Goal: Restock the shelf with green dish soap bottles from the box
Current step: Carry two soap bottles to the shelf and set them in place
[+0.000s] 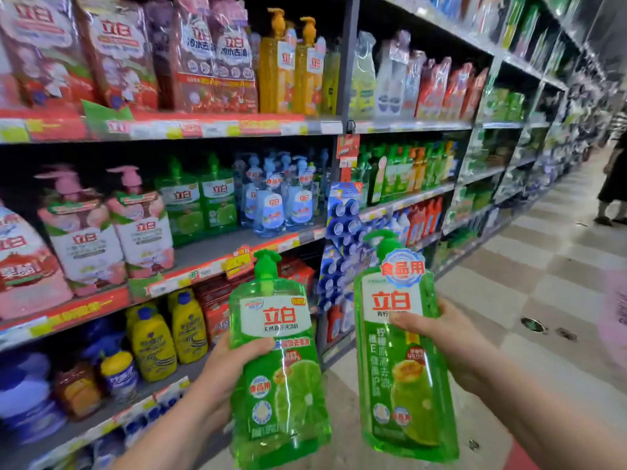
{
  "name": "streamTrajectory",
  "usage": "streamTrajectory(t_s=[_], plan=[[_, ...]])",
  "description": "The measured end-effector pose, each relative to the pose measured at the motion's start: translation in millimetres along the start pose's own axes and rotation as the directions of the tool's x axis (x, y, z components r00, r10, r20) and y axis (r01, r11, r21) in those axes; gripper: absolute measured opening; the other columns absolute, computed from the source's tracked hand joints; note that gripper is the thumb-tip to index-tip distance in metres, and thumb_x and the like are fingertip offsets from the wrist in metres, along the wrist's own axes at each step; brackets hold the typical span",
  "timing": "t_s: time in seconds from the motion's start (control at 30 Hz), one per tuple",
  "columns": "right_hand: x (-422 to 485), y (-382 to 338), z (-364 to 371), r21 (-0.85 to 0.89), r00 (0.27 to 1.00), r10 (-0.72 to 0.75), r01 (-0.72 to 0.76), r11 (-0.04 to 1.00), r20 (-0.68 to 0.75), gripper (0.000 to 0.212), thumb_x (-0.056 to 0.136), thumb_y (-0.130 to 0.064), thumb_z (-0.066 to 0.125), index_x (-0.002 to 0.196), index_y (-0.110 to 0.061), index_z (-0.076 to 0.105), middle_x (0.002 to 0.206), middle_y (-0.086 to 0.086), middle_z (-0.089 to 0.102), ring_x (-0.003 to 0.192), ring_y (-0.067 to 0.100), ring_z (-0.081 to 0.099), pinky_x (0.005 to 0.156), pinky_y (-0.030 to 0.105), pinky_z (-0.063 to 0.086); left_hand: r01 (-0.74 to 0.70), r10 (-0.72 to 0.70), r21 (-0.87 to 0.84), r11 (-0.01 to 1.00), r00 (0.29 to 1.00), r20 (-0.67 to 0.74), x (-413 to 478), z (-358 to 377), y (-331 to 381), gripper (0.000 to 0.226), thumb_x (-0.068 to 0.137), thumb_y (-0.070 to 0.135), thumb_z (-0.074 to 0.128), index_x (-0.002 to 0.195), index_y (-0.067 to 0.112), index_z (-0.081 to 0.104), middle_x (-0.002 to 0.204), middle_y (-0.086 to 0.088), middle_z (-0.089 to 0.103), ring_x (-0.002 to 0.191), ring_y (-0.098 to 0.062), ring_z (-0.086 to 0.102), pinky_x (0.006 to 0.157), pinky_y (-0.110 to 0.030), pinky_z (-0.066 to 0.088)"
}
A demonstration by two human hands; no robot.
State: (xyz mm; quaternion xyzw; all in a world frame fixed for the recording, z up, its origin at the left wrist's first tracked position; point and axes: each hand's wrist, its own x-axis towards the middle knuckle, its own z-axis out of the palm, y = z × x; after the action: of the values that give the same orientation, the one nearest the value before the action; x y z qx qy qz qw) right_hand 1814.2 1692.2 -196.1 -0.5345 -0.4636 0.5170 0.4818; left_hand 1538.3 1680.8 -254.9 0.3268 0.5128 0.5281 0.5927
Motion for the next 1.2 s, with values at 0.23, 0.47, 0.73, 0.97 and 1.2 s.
streamTrajectory(t_s=[0.23, 0.47, 0.73, 0.97, 1.2], plan=[[116.8, -12.7, -2.8, -0.018, 0.988, -0.003, 0.006, 1.0, 0.154, 0.04, 0.065, -0.002, 0.079, 0.102, -0.007, 0.065, 0.09, 0.014, 0.075, 0.074, 0.025, 0.073, 0.067, 0.035, 0.06, -0.046, 0.029, -0.079, 0.996, 0.979, -0.201, 29.5, 25.0, 10.1, 0.068, 0.052, 0.002, 0.081, 0.114, 0.01, 0.053, 0.098, -0.021, 0.071, 0.076, -0.035, 0.069, 0.067, -0.041, 0.057], [203.3, -8.2, 57.9, -0.04, 0.951, -0.005, 0.018, 0.999, 0.31, 0.035, 0.066, 0.003, 0.079, 0.095, -0.008, 0.064, 0.084, 0.009, 0.075, 0.067, 0.02, 0.071, 0.067, 0.034, 0.058, -0.153, 0.108, -0.099, 0.983, 0.927, -0.36, 75.7, -2.3, 29.3, 0.062, 0.05, 0.004, 0.082, 0.105, 0.015, 0.054, 0.085, -0.015, 0.073, 0.059, -0.026, 0.07, 0.052, -0.033, 0.056], [310.2, -32.5, 151.9, -0.096, 0.897, -0.043, 0.095, 0.991, 0.441, 0.034, 0.065, -0.003, 0.082, 0.093, -0.014, 0.065, 0.091, 0.008, 0.074, 0.083, 0.026, 0.07, 0.085, 0.042, 0.055, -0.215, 0.158, -0.102, 0.971, 0.903, -0.399, 144.7, -42.9, 70.5, 0.086, 0.038, 0.012, 0.084, 0.117, 0.017, 0.052, 0.096, -0.02, 0.074, 0.077, -0.039, 0.071, 0.074, -0.05, 0.055], [376.9, -42.2, 226.4, -0.075, 0.861, -0.077, 0.132, 0.988, 0.503, 0.042, 0.066, -0.006, 0.082, 0.102, -0.015, 0.063, 0.098, 0.006, 0.072, 0.087, 0.021, 0.068, 0.08, 0.032, 0.052, -0.278, 0.183, -0.138, 0.951, 0.862, -0.473, 171.9, -71.2, 90.7, 0.077, 0.045, 0.003, 0.078, 0.116, 0.017, 0.052, 0.098, -0.022, 0.072, 0.07, -0.037, 0.071, 0.065, -0.044, 0.055], [423.3, -54.0, 294.8, -0.018, 0.795, -0.138, 0.184, 0.983, 0.59, 0.04, 0.067, -0.01, 0.083, 0.096, -0.019, 0.058, 0.099, 0.006, 0.07, 0.088, 0.021, 0.068, 0.082, 0.038, 0.055, -0.377, 0.246, -0.101, 0.92, 0.762, -0.599, 181.7, -82.1, 96.6, 0.075, 0.039, 0.002, 0.077, 0.11, 0.015, 0.055, 0.086, -0.017, 0.075, 0.065, -0.033, 0.072, 0.051, -0.038, 0.058]])
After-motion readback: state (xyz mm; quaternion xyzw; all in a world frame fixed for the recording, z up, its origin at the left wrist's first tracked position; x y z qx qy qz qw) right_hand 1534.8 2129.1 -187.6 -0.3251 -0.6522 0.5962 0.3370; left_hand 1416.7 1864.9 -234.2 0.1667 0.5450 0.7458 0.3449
